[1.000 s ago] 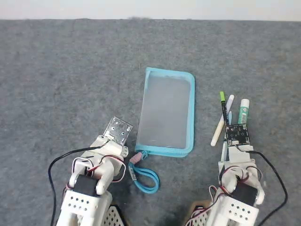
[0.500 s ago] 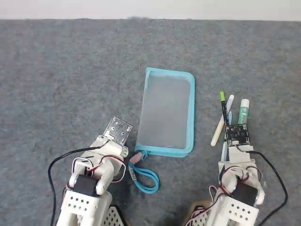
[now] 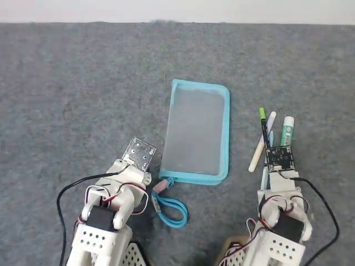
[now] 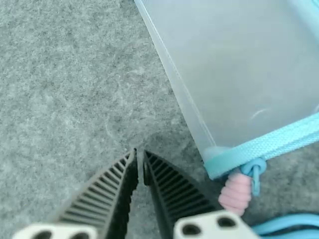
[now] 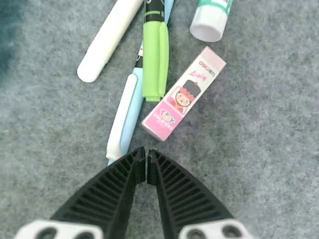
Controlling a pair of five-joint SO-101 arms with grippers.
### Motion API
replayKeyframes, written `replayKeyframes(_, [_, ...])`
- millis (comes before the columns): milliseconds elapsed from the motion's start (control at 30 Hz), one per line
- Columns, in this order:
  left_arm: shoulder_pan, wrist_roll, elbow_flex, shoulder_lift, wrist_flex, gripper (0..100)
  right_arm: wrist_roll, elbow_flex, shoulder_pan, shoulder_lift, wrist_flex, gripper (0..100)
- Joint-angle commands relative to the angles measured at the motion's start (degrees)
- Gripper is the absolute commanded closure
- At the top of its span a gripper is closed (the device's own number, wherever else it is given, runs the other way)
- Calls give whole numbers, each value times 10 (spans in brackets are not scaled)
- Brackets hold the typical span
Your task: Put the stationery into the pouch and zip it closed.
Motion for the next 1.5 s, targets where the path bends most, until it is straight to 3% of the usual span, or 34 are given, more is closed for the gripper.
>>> replayKeyframes(0, [3,-4,-5,-2,3,983,-6,11,-4,-8,3,992])
replayKeyframes(233, [4,-4,-5,-2,3,983,2,10,2,-8,-32,992])
replayKeyframes(400, [3,-4,-5,-2,3,983,115,-32,42,-7,-114,992])
replayKeyframes(667, [3,-4,-5,-2,3,983,70,-174,43,27,-123,965])
replayKeyframes(933, [3,-4,-5,-2,3,983,68,-436,44,436,-111,946])
replayKeyframes(1167, [3,-4,-5,-2,3,983,4,-707,21,814,22,940])
replayKeyframes(1467, [3,-4,-5,-2,3,983,9,-831,-9,1007,42,802])
